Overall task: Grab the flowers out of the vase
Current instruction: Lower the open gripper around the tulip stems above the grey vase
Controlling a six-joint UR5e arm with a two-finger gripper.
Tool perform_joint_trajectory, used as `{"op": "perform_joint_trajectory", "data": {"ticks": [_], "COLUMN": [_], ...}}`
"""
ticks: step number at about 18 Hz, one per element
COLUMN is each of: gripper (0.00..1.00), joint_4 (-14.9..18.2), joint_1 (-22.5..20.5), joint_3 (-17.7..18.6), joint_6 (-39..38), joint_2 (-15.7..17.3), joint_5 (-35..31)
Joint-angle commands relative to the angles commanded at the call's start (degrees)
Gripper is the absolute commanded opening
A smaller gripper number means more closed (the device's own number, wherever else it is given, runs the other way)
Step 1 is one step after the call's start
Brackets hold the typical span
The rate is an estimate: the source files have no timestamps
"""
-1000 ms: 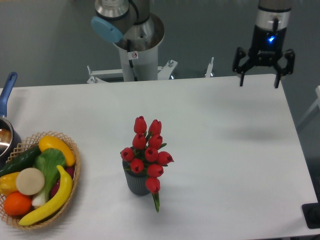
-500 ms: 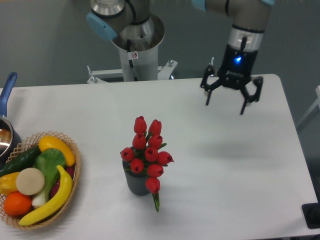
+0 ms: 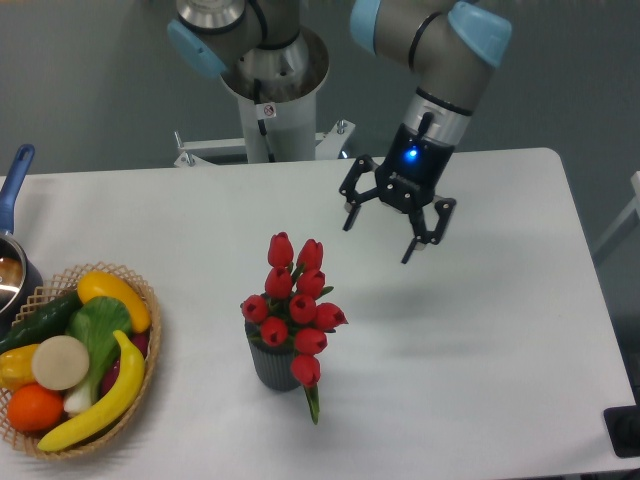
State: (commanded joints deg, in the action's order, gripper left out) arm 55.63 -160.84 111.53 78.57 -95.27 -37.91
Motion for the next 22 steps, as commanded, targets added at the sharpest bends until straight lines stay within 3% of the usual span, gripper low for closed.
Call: {"op": "perform_joint_trajectory", "data": {"ticks": [2, 6, 12, 22], "gripper": [1.00, 1.00, 1.00, 1.00], "joint_4": [-0.3, -0.7, -4.7, -5.1], "joint_1": [0.0, 1.1, 4.1, 5.9], "joint_3": [-0.1, -0.6, -1.1, -1.9], "joint_6": [0.0, 0.0, -0.1, -0.1], "joint_2": [-1.2, -2.5, -5.5, -8.9], "joint_5": [3.4, 3.8, 4.4, 7.0]}}
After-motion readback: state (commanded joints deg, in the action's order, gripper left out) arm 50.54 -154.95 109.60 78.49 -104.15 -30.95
